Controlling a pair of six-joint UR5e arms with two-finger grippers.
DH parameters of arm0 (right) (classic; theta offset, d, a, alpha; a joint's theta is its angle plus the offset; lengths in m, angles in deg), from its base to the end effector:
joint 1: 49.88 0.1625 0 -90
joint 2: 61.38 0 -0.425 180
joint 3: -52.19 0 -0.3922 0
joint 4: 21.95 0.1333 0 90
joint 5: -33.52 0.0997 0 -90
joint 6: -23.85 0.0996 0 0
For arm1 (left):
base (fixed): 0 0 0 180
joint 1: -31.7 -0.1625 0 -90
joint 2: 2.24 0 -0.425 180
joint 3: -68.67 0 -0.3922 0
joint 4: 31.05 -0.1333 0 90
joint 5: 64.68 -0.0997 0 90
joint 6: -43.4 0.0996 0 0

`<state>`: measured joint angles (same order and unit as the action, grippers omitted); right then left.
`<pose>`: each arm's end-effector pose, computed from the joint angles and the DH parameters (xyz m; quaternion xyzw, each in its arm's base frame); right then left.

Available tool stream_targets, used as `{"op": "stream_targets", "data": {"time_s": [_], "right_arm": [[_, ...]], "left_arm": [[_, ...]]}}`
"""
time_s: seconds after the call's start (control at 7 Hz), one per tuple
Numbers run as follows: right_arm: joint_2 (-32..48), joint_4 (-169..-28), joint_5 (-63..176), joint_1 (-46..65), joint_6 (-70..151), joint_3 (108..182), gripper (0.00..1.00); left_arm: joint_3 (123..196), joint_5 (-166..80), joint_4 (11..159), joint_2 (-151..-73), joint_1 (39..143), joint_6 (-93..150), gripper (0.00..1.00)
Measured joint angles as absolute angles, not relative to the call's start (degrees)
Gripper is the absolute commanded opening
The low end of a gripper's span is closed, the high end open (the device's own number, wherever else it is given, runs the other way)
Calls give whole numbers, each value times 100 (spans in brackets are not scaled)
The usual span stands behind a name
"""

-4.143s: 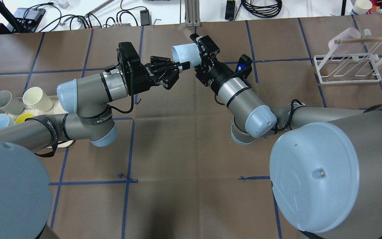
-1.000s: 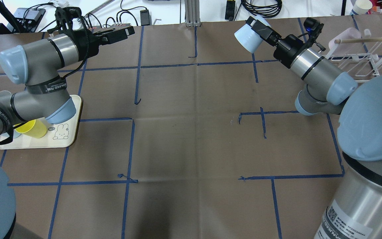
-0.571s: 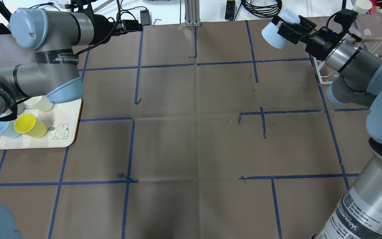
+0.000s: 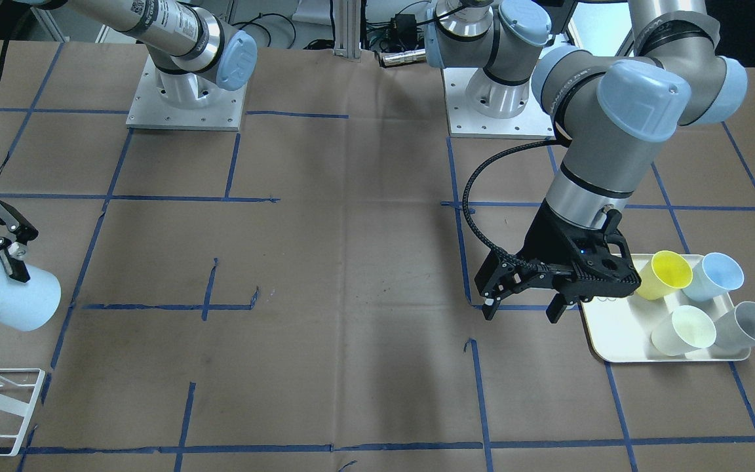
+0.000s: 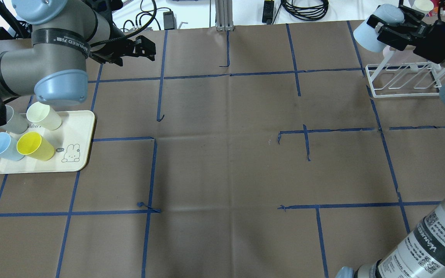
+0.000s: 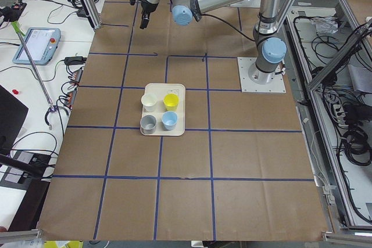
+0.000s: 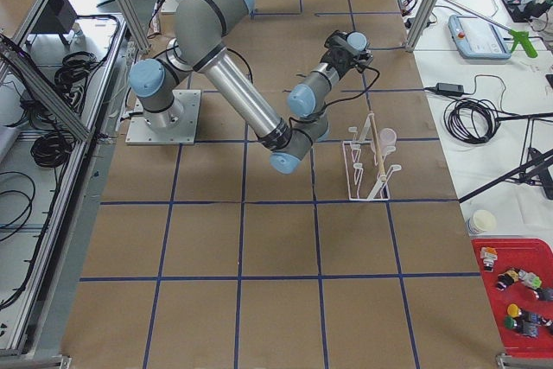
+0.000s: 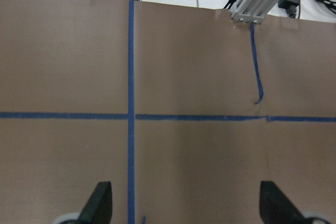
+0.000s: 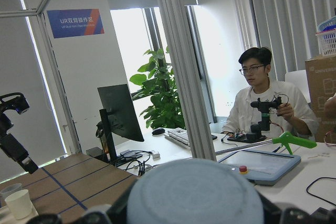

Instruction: Transfer IKEA cup to right arm and place on rack

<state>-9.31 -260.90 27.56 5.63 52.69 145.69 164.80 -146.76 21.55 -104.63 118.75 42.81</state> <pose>-0.1115 -0.5727 0.3364 -0.2290 0.6572 -0.6180 0.3657 -0.1165 -0.5961 0.3919 0.0191 -0.9840 0.1650 0.0647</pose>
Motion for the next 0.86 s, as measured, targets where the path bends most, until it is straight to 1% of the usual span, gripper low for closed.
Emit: {"op": "stream_targets", "data": {"time_s": [0.14, 0.29, 0.57, 0.86], "right_arm": [[-943, -26047, 2396, 537, 4938, 14685, 10], [-946, -25834, 1841, 556, 4409, 14866, 9], [-889, -24710, 613, 710, 2715, 15126, 8], [-782, -23490, -72, 753, 1291, 15134, 7]], "left_arm": [[16284, -14866, 2910, -10371, 11876, 4269, 99], [16046, -15028, 3706, -10262, 11871, 4264, 99], [15724, -15216, 4836, -10102, 11843, 4284, 100], [15615, -15362, 5565, -9988, 11846, 4305, 100]]}}
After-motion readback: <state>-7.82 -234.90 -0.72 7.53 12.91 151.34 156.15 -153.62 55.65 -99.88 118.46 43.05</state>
